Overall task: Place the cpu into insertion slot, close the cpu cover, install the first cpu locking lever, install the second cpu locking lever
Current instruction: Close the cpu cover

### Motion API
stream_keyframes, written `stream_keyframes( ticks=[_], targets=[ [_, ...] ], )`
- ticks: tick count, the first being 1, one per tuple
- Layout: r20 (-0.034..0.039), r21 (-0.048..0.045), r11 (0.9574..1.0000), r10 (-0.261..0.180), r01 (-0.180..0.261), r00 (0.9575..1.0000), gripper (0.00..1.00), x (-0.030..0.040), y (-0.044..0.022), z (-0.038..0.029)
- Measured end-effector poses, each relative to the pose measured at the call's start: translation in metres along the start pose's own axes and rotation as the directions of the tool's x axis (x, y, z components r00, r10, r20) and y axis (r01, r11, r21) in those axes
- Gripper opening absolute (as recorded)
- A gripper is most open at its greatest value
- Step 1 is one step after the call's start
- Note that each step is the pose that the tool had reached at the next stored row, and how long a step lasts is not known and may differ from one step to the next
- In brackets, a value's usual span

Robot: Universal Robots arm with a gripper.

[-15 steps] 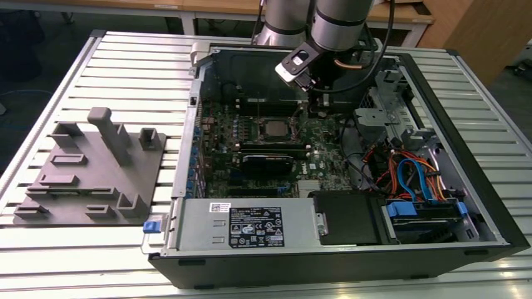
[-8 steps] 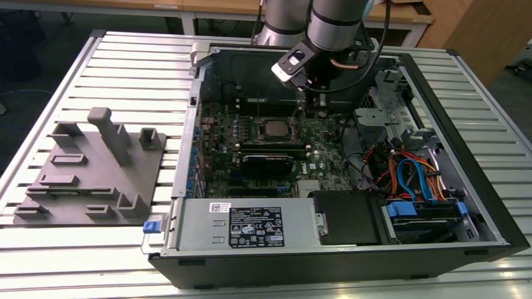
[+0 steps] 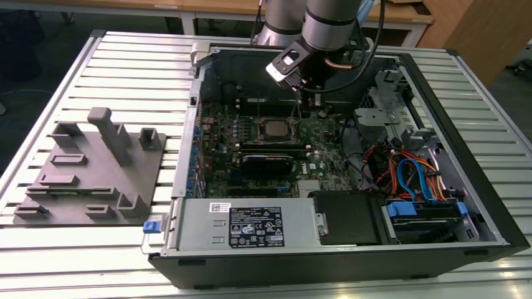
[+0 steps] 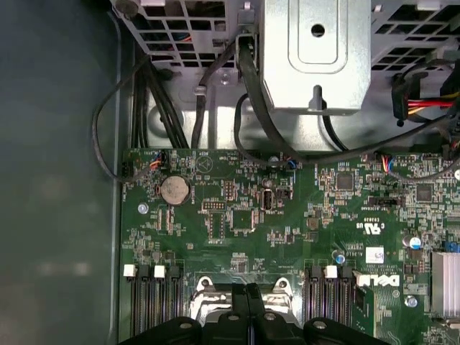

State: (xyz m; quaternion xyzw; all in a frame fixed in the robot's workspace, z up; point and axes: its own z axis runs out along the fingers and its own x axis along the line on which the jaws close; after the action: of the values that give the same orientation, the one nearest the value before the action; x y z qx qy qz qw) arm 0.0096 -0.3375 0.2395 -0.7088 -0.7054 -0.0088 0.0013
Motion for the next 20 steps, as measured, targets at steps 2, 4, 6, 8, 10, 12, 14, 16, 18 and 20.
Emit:
stream_keyframes(
  ticks=[2,4,6,8,10,12,14,16,18,20],
  targets=[
    [0.0,0.0,1.0,0.0,0.0,1.0,0.1,0.0,-0.0005,0.0],
    [0.0,0.0,1.0,0.0,0.0,1.0,0.1,0.0,-0.0009,0.0],
    [0.0,0.0,1.0,0.0,0.0,1.0,0.1,0.0,-0.0013,0.0],
    [-0.0001,0.0,1.0,0.0,0.0,1.0,0.1,0.0,-0.0025,0.0],
    [0.0,0.0,1.0,0.0,0.0,1.0,0.1,0.0,-0.0036,0.0],
    [0.0,0.0,1.0,0.0,0.0,1.0,0.1,0.0,-0.0045,0.0001],
    [0.0001,0.0,1.0,0.0,0.0,1.0,0.1,0.0,-0.0056,0.0001],
    [0.0,0.0001,1.0,0.0,0.0,1.0,0.1,0.0,-0.0067,0.0001],
    [0.0001,0.0003,1.0,0.0,0.0,1.0,0.1,0.0,-0.007,0.0001],
    [0.0,0.0004,1.0,0.0,0.0,1.0,0.1,0.0,-0.007,0.0001]
  ],
)
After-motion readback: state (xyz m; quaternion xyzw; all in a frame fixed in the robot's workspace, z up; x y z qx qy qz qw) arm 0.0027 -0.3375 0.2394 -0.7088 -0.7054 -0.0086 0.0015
